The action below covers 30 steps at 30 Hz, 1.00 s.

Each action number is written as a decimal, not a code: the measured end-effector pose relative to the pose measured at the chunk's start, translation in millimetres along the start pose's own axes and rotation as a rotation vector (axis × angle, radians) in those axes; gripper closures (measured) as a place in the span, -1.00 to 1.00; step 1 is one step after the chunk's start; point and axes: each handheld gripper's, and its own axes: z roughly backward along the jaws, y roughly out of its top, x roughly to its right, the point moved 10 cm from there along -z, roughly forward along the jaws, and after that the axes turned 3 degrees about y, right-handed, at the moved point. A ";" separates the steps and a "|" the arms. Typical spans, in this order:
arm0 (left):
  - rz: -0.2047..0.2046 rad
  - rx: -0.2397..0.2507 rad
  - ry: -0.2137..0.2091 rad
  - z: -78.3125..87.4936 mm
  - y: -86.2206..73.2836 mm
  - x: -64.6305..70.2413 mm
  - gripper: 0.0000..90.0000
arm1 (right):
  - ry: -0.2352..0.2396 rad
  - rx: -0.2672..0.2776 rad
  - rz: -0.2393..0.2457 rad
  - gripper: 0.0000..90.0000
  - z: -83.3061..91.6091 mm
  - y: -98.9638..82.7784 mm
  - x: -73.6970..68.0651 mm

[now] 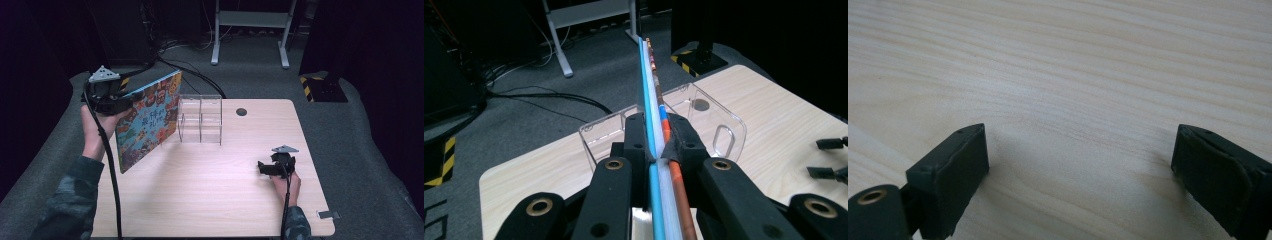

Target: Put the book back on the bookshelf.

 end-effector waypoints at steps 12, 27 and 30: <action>0.089 0.064 0.063 -18.2 2.5 -8.9 0.79 | -0.006 -0.006 0.006 -0.82 0.5 -0.8 0.2; 0.217 0.133 0.120 -41.2 -23.9 -14.1 0.79 | -0.004 -0.006 0.017 -0.81 1.2 -1.2 -0.2; 0.243 0.142 0.128 -42.9 -32.8 -16.4 0.79 | -0.005 -0.004 0.014 -0.80 1.2 -1.1 -0.4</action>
